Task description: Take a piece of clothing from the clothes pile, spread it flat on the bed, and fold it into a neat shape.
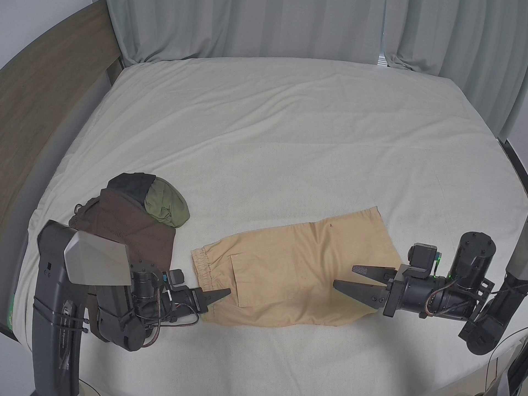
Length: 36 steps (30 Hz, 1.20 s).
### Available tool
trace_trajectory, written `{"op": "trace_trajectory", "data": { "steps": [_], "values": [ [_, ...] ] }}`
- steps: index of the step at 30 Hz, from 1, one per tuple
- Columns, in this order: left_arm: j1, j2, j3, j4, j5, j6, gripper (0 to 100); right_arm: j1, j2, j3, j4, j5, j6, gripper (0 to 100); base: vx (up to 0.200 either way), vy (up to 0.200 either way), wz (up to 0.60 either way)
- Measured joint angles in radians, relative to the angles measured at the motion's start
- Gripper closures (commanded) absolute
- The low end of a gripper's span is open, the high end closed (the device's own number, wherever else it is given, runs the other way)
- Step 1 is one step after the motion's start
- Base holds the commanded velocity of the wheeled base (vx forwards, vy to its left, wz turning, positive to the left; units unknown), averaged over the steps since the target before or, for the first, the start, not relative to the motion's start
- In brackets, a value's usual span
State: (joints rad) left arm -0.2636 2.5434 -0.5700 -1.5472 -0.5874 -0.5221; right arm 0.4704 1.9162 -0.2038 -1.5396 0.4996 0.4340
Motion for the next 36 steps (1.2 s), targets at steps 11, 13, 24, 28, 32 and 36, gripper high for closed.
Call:
{"op": "trace_trajectory", "data": {
  "steps": [11,13,24,28,32,36],
  "values": [
    [0.0,-0.012,0.015,-0.003,-0.008,-0.001,100,-0.001,0.005,0.004,0.0,0.0,0.0,0,0.0,0.0,0.0],
    [0.002,-0.023,0.019,-0.004,-0.011,-0.002,100,-0.002,0.008,0.004,0.0,0.0,0.0,0,0.0,0.0,0.0],
    [0.037,-0.08,0.043,-0.005,-0.064,0.01,100,-0.005,0.037,0.007,0.0,0.0,0.0,0,0.0,0.0,0.0],
    [0.063,-0.105,0.054,-0.005,-0.071,0.013,100,-0.008,0.062,0.007,-0.001,0.0,-0.005,0,0.0,0.0,0.0],
    [0.092,-0.132,0.061,-0.005,-0.105,0.013,100,-0.006,0.08,0.007,-0.001,0.0,-0.02,0,0.0,0.0,0.0],
    [0.115,-0.16,0.073,-0.005,-0.131,0.013,100,-0.001,0.091,0.009,-0.001,0.0,-0.023,0,0.0,0.0,0.0]
  ]
}}
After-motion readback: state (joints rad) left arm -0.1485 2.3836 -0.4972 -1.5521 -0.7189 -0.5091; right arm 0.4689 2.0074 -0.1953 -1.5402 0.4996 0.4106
